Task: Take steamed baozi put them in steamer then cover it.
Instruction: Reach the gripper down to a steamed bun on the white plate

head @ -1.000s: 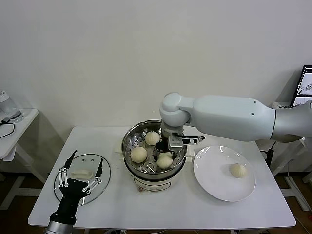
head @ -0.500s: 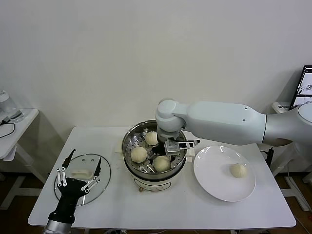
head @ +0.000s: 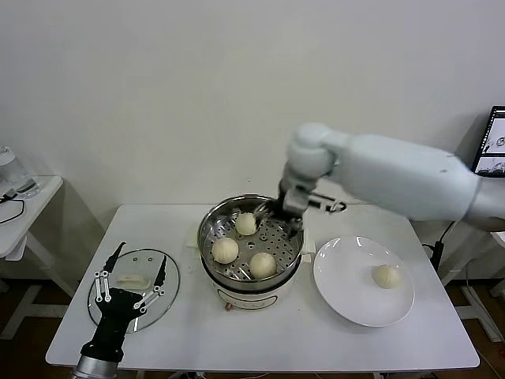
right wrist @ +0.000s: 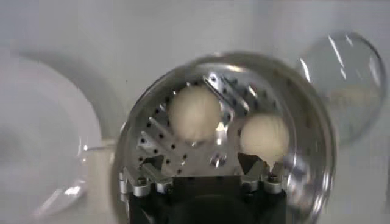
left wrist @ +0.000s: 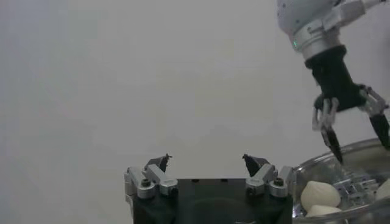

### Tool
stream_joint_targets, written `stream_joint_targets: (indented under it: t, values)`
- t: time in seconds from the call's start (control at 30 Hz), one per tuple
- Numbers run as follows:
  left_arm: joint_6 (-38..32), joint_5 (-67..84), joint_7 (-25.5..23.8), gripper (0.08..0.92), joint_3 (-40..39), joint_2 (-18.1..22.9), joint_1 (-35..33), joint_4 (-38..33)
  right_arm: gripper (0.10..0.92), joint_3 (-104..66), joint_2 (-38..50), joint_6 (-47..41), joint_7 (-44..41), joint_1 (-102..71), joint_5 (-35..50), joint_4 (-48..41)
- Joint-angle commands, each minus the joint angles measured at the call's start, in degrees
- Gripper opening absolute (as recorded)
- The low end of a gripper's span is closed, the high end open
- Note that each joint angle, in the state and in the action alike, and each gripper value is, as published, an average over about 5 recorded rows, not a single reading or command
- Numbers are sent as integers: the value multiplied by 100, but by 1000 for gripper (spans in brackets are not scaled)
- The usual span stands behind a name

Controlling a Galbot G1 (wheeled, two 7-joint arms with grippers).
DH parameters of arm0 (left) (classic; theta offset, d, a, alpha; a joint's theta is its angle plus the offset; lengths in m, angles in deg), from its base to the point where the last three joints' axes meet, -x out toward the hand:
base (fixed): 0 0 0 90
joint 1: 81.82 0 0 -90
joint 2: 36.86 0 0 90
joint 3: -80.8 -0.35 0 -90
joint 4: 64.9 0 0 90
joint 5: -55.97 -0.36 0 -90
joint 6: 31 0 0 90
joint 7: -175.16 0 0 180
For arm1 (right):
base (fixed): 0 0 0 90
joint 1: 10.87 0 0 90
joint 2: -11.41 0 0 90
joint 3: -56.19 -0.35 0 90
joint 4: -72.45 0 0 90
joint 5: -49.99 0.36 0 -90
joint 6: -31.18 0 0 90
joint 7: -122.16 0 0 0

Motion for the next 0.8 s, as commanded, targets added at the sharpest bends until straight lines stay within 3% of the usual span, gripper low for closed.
stream_joint_targets:
  t: [0.03,0.3,0.8]
  values:
    - [8,-21,-8,823,-54,-3,-1,5,823,-191,1585,-1907,-283,-209,1239,-1535]
    - [50,-57,-10,823,-72,6,-33,-17,823,-468,2137,-1854,-134,-1434,641,-1891]
    - [57,-136,-7,823,-9,5,-154,-49,823,-1066,1928,-1796,352,-2813,-56,-2023]
